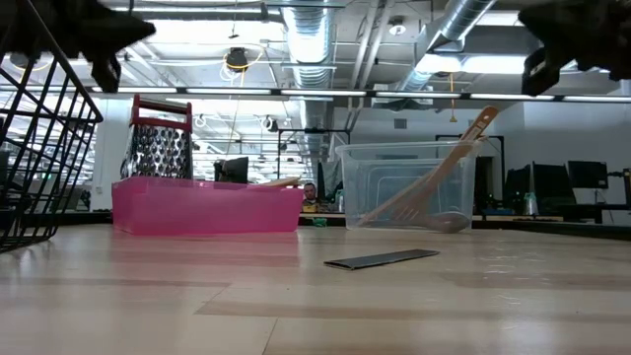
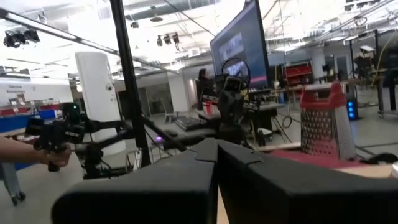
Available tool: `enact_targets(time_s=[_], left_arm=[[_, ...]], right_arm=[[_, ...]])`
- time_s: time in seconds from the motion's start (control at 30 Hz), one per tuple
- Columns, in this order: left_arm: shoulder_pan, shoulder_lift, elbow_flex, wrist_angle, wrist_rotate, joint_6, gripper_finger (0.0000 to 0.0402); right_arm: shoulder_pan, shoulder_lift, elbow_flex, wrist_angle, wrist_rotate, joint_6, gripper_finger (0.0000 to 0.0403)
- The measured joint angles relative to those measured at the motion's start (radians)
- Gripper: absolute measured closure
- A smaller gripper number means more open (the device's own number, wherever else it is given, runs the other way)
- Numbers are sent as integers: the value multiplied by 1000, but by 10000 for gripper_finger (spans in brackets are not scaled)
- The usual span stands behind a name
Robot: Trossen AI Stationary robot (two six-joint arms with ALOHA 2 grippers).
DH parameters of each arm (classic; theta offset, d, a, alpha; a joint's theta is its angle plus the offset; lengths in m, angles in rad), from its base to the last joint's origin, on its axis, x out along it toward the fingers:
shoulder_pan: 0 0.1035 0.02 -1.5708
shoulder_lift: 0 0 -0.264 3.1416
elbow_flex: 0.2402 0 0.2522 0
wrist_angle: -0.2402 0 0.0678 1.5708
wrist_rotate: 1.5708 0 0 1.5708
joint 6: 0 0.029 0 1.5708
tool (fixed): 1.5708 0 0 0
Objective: Pick & Place Kitchen Items
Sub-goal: Return to Home Position
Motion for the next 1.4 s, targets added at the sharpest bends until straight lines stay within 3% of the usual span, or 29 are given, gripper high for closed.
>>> enact_targets(time_s=[0.33, 0.63, 0.83, 1.4], left_arm=[[1, -18, -152, 67, 8, -32, 401], [1, -15, -153, 63, 60, 117, 400], [1, -15, -153, 61, 166, 156, 400], [1, 56, -153, 65, 146, 149, 400]], right_arm=[[0, -1, -42, -32, 0, 55, 400], [1, -1, -42, -117, 0, 56, 396], [1, -1, -42, -167, 0, 56, 395], [0, 1, -41, -207, 21, 108, 359]])
